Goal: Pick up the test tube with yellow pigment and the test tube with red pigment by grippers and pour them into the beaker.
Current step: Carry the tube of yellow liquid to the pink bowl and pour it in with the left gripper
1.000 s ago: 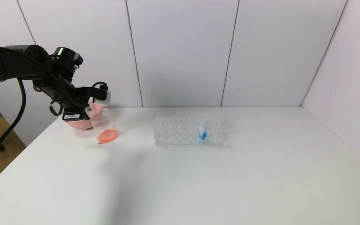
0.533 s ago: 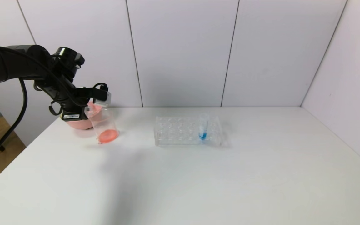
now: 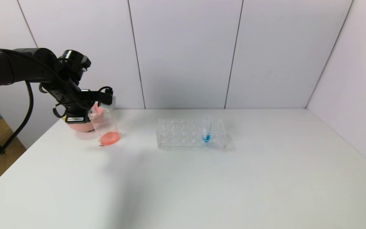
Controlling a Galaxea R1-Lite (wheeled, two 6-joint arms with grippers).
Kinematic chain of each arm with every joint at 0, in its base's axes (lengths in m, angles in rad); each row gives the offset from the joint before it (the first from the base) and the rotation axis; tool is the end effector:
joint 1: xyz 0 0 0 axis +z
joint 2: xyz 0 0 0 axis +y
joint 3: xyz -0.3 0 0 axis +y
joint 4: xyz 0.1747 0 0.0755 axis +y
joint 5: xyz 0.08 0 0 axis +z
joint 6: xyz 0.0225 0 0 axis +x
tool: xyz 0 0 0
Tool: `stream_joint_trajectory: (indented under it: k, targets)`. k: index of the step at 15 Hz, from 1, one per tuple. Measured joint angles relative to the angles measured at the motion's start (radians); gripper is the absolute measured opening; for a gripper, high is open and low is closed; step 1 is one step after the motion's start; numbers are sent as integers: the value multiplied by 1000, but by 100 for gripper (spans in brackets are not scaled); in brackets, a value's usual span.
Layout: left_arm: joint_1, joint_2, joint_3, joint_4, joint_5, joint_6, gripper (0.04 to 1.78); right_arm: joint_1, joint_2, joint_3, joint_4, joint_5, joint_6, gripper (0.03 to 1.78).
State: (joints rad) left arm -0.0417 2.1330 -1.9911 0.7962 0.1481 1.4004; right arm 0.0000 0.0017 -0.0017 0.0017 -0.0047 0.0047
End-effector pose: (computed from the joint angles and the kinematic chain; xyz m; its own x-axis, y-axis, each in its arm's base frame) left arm 0.4038 -0.0135 0.2214 0.5905 0.1230 -0.7976 0.7863 0.1351 0.6029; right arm -0.0228 -0.0001 0.0758 1.0000 -0.0047 -0.0017 0.0047 1.0000 0.0047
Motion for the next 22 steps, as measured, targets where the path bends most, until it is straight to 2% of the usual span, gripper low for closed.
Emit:
stream_joint_trajectory:
  k: [4,9,13,22]
  targets:
    - [-14,3,-1,-1,78,0,45,0,0,0,0,0,0,170]
    - [-19,5,-1,-3,86,0,45,0,0,0,0,0,0,170]
    - [-29,5,-1,-11,146,3,45,0,0,0,0,0,0,170]
    - [-37,8,-1,-19,149,1,45,0,0,0,0,0,0,170]
